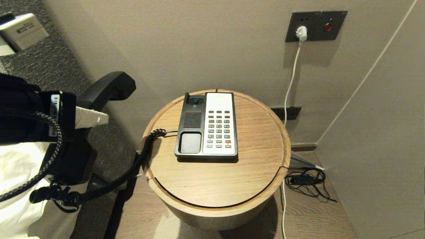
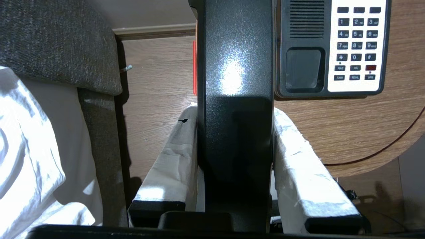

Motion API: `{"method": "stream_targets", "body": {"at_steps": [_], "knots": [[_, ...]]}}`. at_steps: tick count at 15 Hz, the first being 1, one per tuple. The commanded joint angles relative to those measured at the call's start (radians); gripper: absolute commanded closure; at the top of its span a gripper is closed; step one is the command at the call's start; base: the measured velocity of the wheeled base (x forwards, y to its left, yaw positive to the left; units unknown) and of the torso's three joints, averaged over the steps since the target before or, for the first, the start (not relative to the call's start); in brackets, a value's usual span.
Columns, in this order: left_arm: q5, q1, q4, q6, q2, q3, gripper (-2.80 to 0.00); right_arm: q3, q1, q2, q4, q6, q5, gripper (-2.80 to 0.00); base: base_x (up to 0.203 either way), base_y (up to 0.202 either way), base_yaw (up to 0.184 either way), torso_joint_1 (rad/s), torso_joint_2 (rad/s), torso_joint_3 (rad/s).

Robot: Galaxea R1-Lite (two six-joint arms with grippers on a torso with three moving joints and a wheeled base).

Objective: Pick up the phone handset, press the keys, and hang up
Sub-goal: Dial the number

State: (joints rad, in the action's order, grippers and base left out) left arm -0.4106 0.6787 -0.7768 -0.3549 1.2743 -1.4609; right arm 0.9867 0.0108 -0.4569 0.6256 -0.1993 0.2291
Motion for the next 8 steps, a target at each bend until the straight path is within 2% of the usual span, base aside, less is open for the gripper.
{"method": "stream_targets", "body": {"at_steps": [1, 4, 8], "knots": [[-0.004, -0.001, -0.005, -0.003, 0.000, -0.009, 0.00, 0.160, -0.024, -0.414, -0.004, -0.038, 0.012, 0.00, 0.000, 0.000, 0.000, 0.000, 0.00, 0.000], [0.000, -0.008, -0.006, -0.003, 0.004, -0.010, 0.00, 0.315, -0.153, -0.761, -0.021, -0.085, 0.015, 0.00, 0.000, 0.000, 0.000, 0.000, 0.00, 0.000], [0.008, -0.060, -0.007, -0.008, -0.005, -0.005, 0.00, 0.553, -0.380, -1.120, -0.029, -0.152, 0.010, 0.00, 0.000, 0.000, 0.000, 0.000, 0.00, 0.000]]}}
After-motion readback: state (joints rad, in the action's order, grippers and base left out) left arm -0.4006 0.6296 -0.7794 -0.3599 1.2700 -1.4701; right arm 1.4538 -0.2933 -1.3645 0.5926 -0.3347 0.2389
